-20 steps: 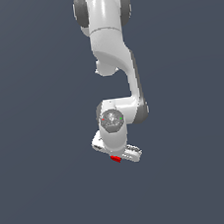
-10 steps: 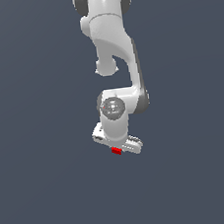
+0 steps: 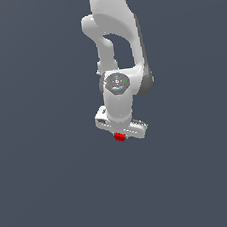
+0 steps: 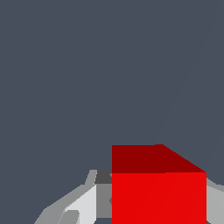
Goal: Pick up the red cube and move it to a goal position.
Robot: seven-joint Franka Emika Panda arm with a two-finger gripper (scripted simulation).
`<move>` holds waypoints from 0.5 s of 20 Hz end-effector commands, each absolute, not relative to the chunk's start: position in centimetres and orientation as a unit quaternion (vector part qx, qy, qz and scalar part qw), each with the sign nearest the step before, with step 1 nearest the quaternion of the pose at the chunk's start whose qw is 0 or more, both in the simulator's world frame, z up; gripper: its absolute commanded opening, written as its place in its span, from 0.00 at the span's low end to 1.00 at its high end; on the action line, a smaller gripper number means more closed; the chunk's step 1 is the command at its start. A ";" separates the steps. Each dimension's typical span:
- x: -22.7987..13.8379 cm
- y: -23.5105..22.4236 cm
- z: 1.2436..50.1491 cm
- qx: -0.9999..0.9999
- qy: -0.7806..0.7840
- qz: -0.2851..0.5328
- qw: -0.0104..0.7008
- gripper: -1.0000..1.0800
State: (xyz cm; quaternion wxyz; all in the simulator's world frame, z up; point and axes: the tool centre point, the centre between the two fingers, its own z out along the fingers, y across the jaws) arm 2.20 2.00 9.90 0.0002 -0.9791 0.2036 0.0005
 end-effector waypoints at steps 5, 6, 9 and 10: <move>-0.6 2.9 12.9 -0.979 0.204 0.000 0.000 0.00; -0.9 3.0 13.3 -0.979 0.204 0.000 0.000 0.00; -1.7 3.3 14.2 -0.979 0.204 0.000 0.000 0.00; -1.9 3.3 14.4 -0.979 0.204 0.000 0.000 0.00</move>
